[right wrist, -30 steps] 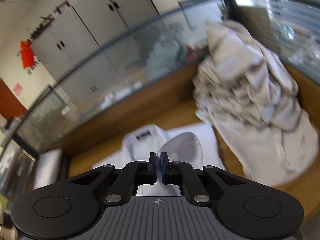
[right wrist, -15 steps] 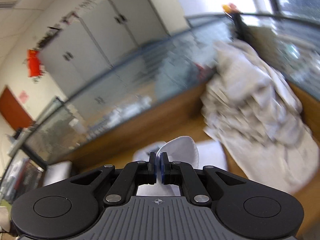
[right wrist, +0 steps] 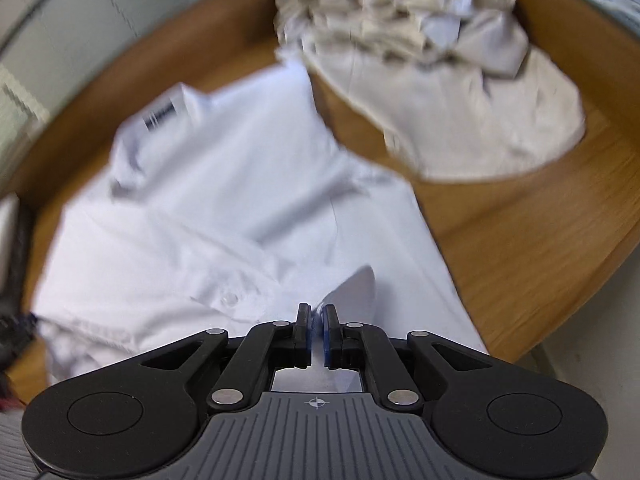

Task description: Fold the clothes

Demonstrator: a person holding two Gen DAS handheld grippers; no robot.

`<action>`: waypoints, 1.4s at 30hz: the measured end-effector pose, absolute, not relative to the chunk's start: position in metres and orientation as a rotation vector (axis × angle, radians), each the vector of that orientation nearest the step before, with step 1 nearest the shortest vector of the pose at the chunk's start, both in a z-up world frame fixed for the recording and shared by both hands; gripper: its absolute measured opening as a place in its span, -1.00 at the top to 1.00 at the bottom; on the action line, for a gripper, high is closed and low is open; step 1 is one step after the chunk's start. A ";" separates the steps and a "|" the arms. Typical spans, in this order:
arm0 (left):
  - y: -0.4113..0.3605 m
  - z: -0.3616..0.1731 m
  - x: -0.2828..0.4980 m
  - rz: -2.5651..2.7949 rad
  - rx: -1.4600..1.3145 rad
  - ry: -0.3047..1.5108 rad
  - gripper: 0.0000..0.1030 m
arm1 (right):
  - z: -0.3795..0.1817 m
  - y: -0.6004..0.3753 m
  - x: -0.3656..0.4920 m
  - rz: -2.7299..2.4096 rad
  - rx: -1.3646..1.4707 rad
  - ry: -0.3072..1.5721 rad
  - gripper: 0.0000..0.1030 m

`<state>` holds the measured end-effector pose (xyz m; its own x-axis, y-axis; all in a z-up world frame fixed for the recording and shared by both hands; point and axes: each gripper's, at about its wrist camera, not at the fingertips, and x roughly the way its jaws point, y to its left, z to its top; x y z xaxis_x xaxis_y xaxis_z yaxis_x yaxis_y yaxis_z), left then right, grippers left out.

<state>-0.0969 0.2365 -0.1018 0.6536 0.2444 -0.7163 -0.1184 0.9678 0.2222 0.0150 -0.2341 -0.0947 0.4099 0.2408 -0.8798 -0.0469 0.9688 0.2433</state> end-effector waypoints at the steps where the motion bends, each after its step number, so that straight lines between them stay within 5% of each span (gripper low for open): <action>1: 0.237 -0.102 -0.097 0.208 0.155 0.833 0.54 | -0.094 -0.230 0.017 0.179 0.155 1.132 0.77; 7: 0.241 -0.101 -0.100 0.229 0.089 0.824 0.54 | -0.067 -0.199 0.040 0.231 -0.046 1.025 0.36; 18: 0.243 -0.096 -0.103 0.265 0.008 0.798 0.59 | -0.047 -0.097 0.135 0.654 -0.083 0.941 0.36; 32: 0.235 -0.091 -0.106 0.331 -0.048 0.764 0.79 | -0.098 0.086 0.216 1.150 -0.195 1.084 0.36; 42: 0.236 -0.092 -0.103 0.371 -0.104 0.771 0.79 | -0.150 0.148 0.259 1.323 -0.215 1.266 0.13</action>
